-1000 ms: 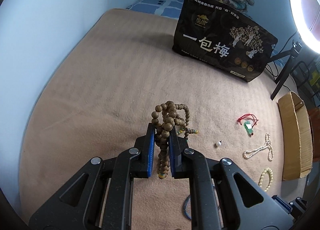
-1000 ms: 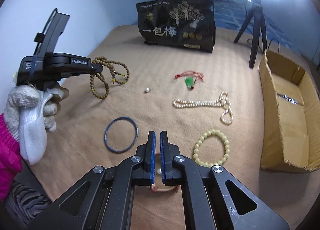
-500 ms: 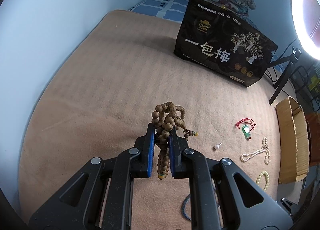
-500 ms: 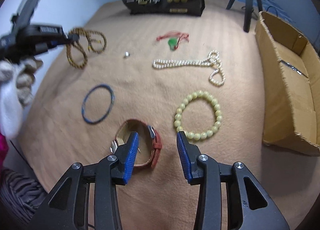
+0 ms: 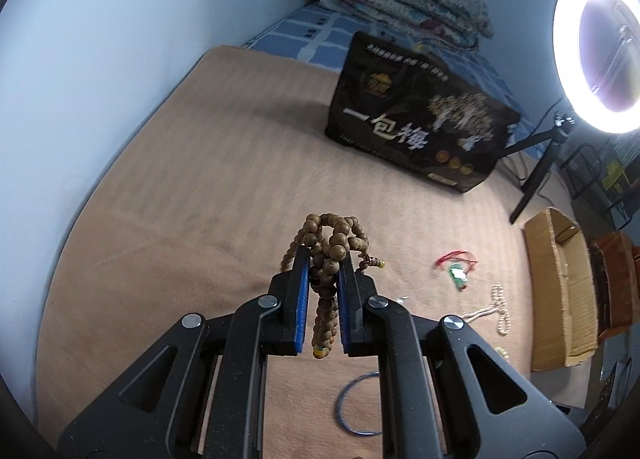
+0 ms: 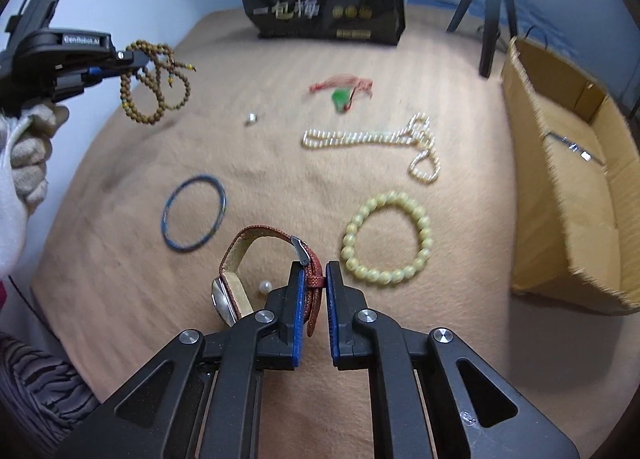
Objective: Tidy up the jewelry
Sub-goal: 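Carry the mala and red watch over the cardboard box with both tools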
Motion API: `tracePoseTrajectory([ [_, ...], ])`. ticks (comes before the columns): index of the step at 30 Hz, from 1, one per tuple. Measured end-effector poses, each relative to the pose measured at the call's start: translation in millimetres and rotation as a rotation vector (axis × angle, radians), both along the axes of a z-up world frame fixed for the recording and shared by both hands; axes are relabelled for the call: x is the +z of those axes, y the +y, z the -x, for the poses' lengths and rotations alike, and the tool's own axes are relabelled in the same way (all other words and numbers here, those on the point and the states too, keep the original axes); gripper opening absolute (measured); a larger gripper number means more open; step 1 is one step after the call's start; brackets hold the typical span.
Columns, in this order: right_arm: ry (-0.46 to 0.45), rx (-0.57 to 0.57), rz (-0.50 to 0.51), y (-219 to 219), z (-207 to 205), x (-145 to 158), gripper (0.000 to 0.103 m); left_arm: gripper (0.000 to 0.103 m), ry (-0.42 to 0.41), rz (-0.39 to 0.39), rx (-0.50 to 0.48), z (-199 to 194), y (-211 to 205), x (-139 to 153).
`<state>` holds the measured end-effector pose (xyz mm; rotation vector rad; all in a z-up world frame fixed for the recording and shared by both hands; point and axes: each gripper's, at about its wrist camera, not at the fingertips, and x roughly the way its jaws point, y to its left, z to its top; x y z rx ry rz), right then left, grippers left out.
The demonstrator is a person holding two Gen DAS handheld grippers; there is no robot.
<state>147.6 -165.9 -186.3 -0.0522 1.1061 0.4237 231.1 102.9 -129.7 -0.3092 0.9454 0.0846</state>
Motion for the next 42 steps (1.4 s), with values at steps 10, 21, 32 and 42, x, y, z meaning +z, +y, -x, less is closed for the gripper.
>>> tracePoseTrajectory([
  [10,-0.117,-0.063,-0.007,-37.4,-5.1,53.1,0.009,0.011,-0.081,0.083,-0.108,10.3,-46.6,37.2],
  [21,-0.198,-0.249,0.022,-131.7,-13.0,85.5,0.009,0.011,-0.141,0.128,-0.295,14.1,-144.2,68.1],
  [32,-0.17,-0.412,0.038,-202.4,-26.7,73.6,0.009,0.011,-0.11,0.134,-0.437,-3.8,-252.9,57.6],
  [42,-0.153,-0.44,0.062,-218.4,-30.1,63.0,0.009,0.011,-0.074,0.091,-0.509,-25.8,-318.6,37.1],
])
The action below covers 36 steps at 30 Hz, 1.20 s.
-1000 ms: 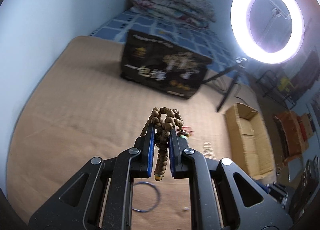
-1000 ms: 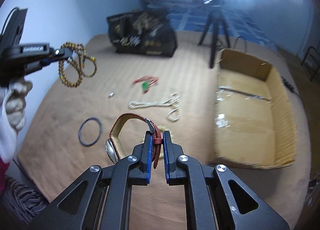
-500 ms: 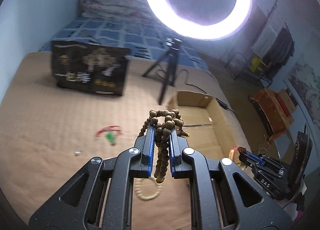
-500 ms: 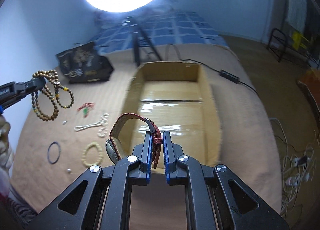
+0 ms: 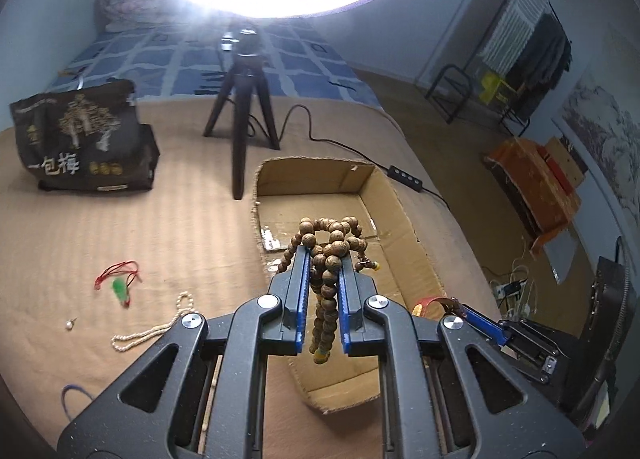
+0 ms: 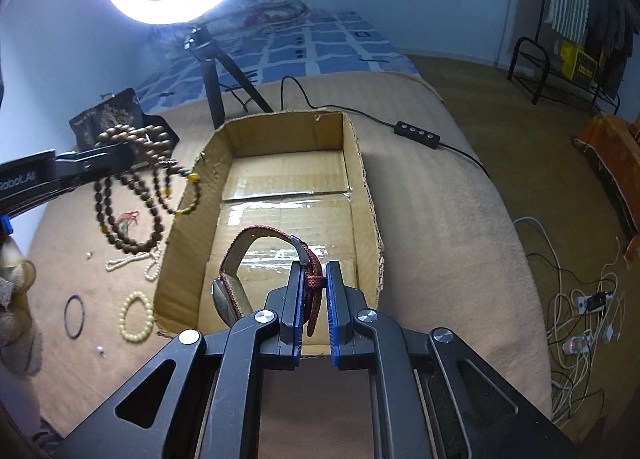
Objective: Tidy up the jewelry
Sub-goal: 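Carry the mala and red watch over the cardboard box with both tools, then open both tools to drop the mala and watch into the box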
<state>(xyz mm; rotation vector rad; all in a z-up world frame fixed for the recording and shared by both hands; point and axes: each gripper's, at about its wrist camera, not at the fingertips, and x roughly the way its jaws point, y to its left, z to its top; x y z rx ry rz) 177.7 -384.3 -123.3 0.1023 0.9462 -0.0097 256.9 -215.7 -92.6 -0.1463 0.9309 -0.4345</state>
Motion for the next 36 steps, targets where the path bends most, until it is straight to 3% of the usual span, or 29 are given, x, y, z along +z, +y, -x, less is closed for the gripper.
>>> tracePoseTrajectory([
  [4,-0.001,-0.005,0.002,-1.8,-0.3,-0.2,0.016,0.014,0.011,-0.016,-0.008,-3.5,-9.4,-3.5],
  [5,0.002,0.004,-0.006,-1.1,-0.6,-0.4,0.023,0.025,0.013,-0.019,-0.008,-3.5,-10.6,-3.1],
  [7,0.0,0.002,0.007,1.4,-0.6,-0.6,0.037,0.035,0.001,-0.026,-0.001,-2.3,-10.1,-1.4],
  [9,-0.016,-0.002,0.033,3.0,1.3,1.1,0.046,0.035,-0.008,-0.033,0.001,-1.6,-7.4,0.6],
  [21,-0.052,0.008,0.017,11.5,0.9,10.0,0.047,0.035,-0.035,-0.041,0.064,9.0,38.7,11.8],
  [36,-0.093,0.195,-0.008,82.8,5.5,21.6,0.047,0.035,-0.053,-0.137,0.189,47.3,176.8,8.9],
])
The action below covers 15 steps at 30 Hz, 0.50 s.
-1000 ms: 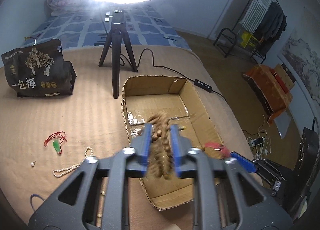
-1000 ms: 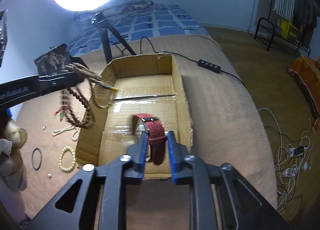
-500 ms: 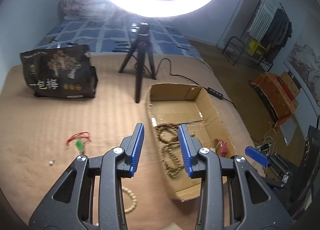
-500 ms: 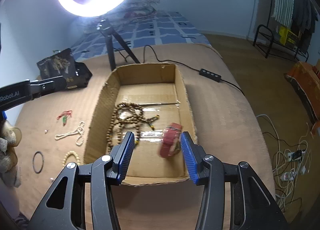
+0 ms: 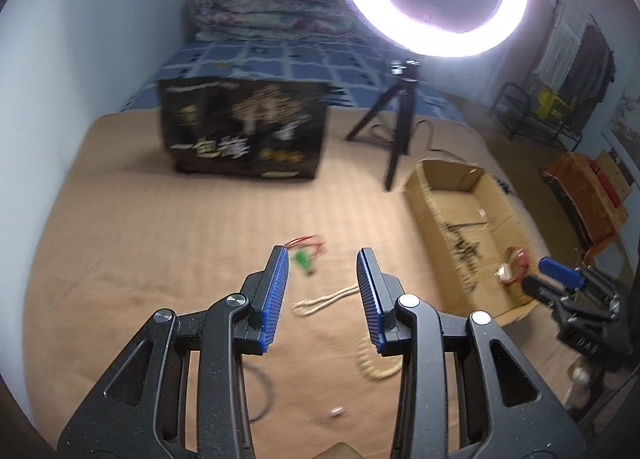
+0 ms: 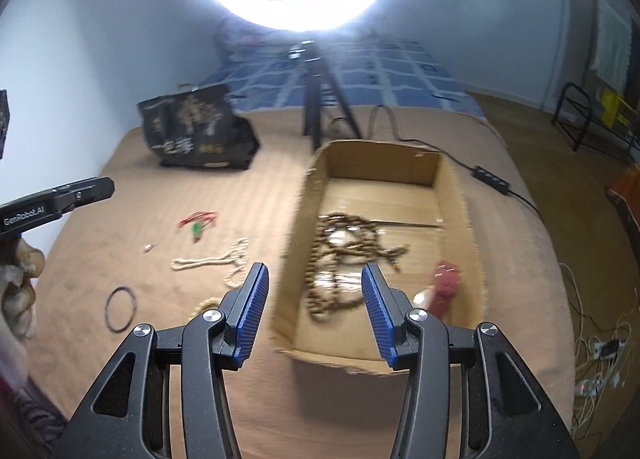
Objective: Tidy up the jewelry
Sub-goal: 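Open both tools to drop the mala and watch into the box, then grasp the blue bangle with the left tool while the right tool grasps the yellow bracelet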
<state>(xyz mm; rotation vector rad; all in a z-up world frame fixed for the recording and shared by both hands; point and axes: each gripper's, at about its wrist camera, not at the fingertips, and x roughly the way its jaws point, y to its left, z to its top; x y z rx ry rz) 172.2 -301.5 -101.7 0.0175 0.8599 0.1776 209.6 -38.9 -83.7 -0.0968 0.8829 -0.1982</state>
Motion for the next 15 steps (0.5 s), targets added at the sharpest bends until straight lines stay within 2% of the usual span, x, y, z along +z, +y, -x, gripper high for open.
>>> tracePoseTrajectory([
  [10,0.035,0.141,0.017,55.9,13.3,-14.0,0.049,0.035,0.072,-0.024,0.056,27.4,62.3,-28.3],
  [15,0.091,0.192,0.052,75.3,13.6,-37.6,0.053,0.035,0.159,-0.01,0.072,32.9,81.5,-57.7],
])
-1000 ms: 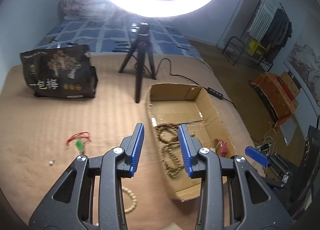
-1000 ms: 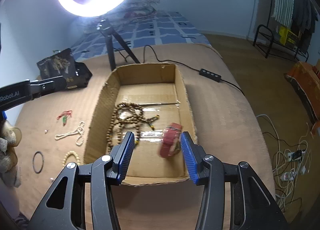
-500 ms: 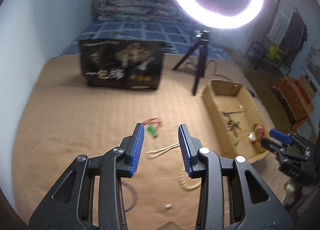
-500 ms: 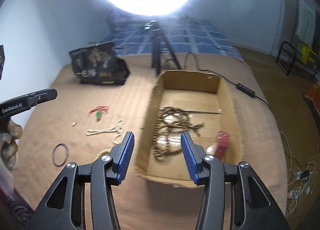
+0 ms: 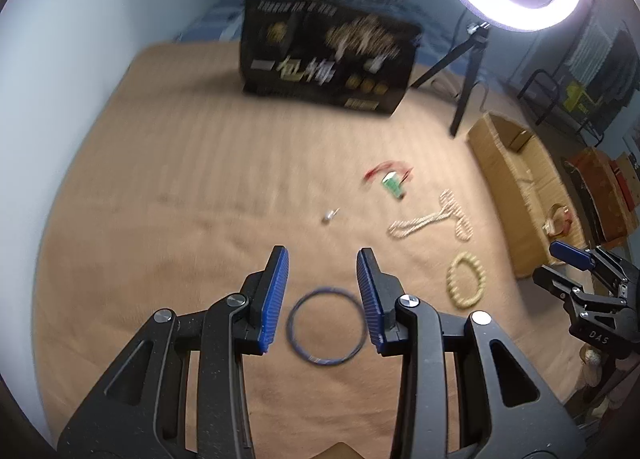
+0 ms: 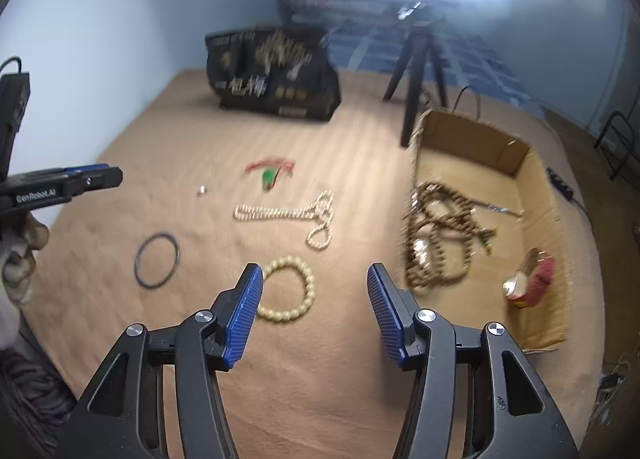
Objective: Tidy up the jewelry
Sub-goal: 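Grasp the blue bangle with the left tool while the right tool grasps the yellow bracelet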
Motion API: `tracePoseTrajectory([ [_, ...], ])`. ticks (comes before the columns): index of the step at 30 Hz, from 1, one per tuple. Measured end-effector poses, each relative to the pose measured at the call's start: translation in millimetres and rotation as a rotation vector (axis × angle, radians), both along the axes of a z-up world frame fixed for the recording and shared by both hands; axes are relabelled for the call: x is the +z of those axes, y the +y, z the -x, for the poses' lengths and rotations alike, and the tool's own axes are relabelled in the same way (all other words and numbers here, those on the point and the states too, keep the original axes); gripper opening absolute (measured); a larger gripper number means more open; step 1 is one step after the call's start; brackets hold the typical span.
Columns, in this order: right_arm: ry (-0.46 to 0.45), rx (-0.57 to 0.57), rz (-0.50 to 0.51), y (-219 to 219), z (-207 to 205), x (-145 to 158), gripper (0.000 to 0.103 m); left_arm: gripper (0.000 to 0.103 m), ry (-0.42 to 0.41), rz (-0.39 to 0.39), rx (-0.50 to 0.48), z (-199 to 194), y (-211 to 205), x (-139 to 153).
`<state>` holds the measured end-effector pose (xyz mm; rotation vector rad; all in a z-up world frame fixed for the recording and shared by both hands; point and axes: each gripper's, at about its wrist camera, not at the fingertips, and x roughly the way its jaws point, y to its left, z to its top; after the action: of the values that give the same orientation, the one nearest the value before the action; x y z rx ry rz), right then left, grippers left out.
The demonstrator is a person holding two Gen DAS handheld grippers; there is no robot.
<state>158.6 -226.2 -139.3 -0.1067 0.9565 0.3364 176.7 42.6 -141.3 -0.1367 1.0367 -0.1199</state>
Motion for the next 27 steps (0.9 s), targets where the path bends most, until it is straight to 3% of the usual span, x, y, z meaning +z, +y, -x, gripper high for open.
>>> tracePoseTrajectory([
  [3,0.037,0.022,0.016,9.1,-2.1,-14.9,0.053,0.045,0.032,0.026,-0.011,4.4,6.3,-13.9],
  [5,0.053,0.029,0.002,10.6,-2.4,-19.5,0.054,0.068,0.04,0.044,-0.019,9.0,7.9,-20.1],
  [10,0.073,0.013,-0.021,11.0,-4.1,-29.0,0.066,0.069,0.053,0.067,-0.028,25.5,5.6,-35.4],
  [20,0.102,0.033,-0.022,24.8,-3.0,-47.3,0.072,0.07,0.032,0.024,-0.01,46.4,-24.1,-63.0],
  [27,0.104,0.036,0.003,32.0,-4.3,-54.8,0.073,0.07,0.025,0.004,0.083,44.2,-14.5,-80.8],
])
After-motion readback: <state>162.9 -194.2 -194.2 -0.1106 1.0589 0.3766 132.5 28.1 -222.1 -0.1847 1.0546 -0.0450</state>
